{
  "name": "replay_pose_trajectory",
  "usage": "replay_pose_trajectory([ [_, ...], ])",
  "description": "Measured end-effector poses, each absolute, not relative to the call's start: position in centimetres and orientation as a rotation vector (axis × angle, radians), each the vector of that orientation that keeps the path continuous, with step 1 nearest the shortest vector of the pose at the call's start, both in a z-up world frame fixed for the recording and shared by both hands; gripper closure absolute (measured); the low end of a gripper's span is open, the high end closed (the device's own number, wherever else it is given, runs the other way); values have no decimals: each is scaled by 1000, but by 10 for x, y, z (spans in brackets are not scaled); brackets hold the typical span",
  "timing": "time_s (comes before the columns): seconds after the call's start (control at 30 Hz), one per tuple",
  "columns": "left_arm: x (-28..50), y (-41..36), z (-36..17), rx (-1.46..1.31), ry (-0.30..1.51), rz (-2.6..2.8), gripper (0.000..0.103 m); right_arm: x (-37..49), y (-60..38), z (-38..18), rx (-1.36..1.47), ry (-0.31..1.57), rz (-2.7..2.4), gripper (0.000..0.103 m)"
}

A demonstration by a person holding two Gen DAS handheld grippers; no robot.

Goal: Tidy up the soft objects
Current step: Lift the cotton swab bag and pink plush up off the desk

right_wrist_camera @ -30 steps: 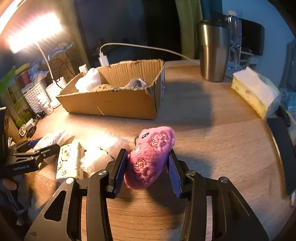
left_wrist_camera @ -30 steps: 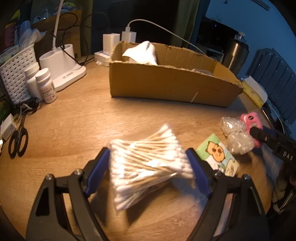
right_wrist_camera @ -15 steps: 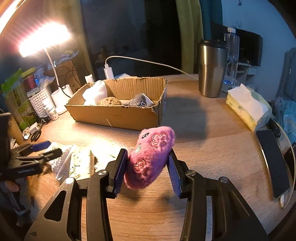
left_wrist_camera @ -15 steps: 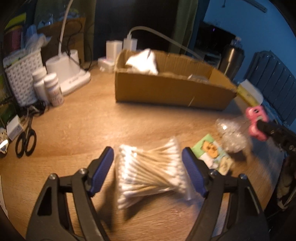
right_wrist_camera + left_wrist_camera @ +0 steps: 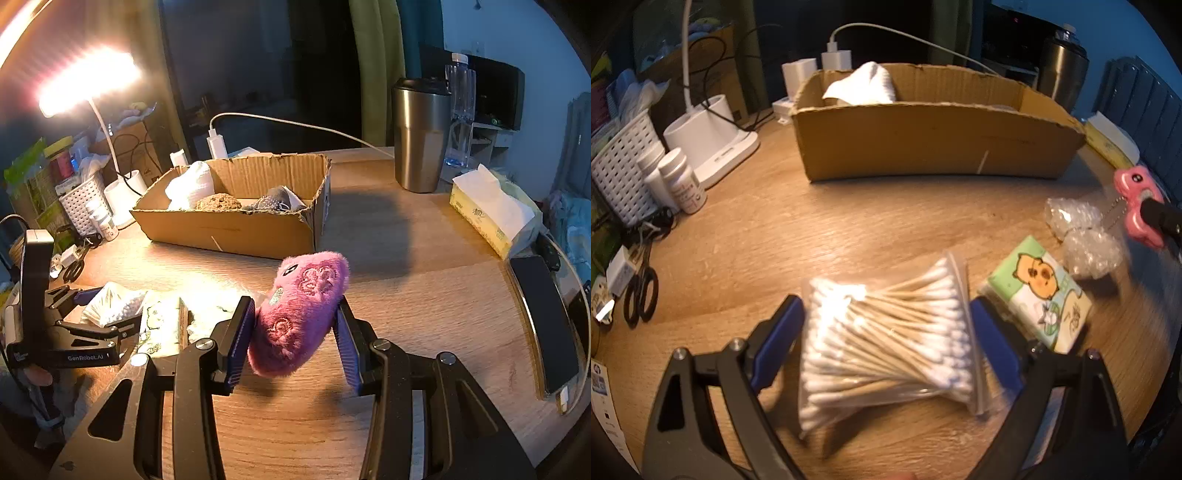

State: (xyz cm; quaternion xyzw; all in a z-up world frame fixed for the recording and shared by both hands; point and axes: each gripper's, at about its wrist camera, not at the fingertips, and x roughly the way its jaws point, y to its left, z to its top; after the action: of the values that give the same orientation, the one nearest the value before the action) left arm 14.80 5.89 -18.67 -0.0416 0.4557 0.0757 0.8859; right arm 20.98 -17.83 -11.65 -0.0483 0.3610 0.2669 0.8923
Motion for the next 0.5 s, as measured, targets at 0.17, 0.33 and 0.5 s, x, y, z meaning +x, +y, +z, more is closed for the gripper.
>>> replay_pose_trajectory([
  [0.17,143,55,-185,-67,925,124,26,209,-179,-115,-94,744,557,58],
  [0.33,137,56,-181,-85,921,108,29,206,-179,-108,-96,727,561,58],
  [0.5,127,61,-166,-108,870,99,30,201,-178,-98,-101,705,561,58],
])
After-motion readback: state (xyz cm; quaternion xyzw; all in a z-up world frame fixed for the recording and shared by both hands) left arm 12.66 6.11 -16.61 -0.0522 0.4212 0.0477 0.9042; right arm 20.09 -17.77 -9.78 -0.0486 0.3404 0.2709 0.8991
